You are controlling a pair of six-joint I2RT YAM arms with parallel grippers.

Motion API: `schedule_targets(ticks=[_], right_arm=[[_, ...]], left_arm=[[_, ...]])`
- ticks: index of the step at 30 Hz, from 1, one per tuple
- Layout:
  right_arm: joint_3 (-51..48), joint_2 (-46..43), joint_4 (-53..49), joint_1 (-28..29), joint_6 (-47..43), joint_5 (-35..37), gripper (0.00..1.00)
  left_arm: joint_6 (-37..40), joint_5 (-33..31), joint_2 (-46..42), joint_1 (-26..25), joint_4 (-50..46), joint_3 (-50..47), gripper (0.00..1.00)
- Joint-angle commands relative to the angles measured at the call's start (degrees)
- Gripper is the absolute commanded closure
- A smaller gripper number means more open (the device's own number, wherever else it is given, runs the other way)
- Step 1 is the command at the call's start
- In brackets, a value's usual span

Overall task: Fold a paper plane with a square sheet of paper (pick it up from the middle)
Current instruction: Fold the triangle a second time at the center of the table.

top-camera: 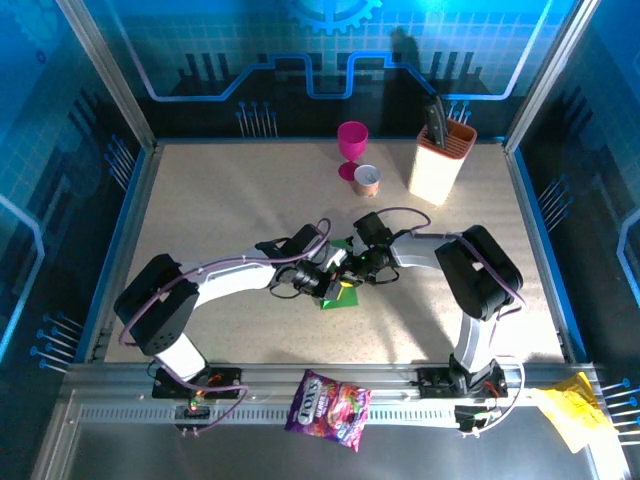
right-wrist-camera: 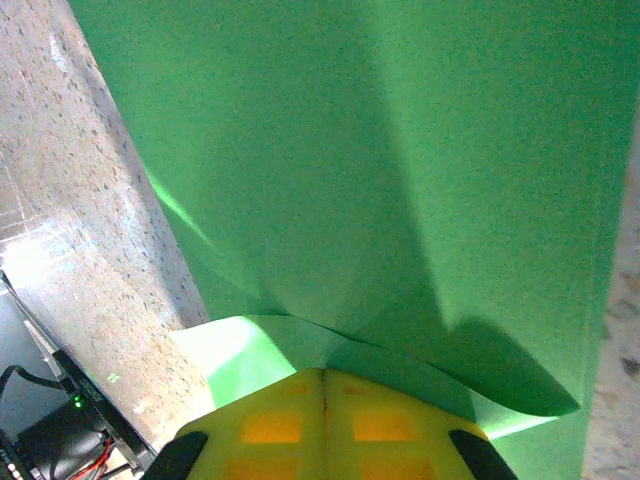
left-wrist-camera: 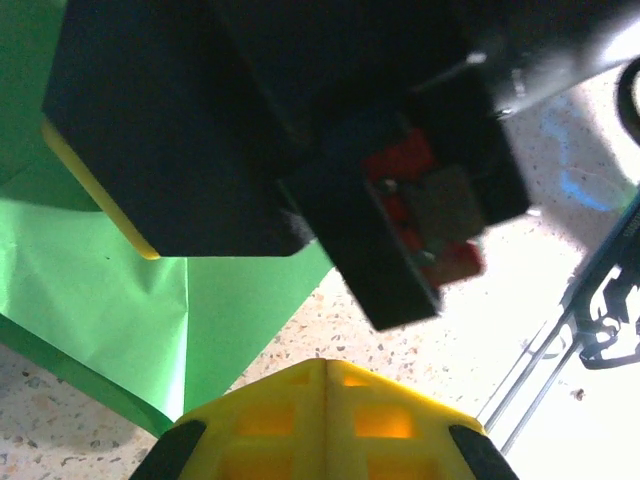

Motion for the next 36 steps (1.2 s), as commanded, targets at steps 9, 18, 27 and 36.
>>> schedule_targets(ticks=[9, 18, 27, 36], right_arm=[[-1.89, 3.41, -4.20, -0.40, -0.52, 4.01, 1.00], [-2.31, 3.82, -4.55, -0.63, -0.59, 4.53, 1.00], [-2.23, 3.93, -4.70, -0.85, -0.64, 4.89, 1.00], [-2.49, 3.90, -5.12, -1.29, -0.95, 5.27, 1.00]], left_arm=[[2.98, -0.40, 5.58, -0.11, 1.29, -0.40, 1.00], [5.68, -4.54, 8.44, -0.10, -0.29, -0.67, 1.00], [3.78, -5.58, 6.35, 0.09, 2.12, -5.97, 1.00], [-0.38, -4.59, 4.50, 1.02, 6.83, -11.27, 1.00]])
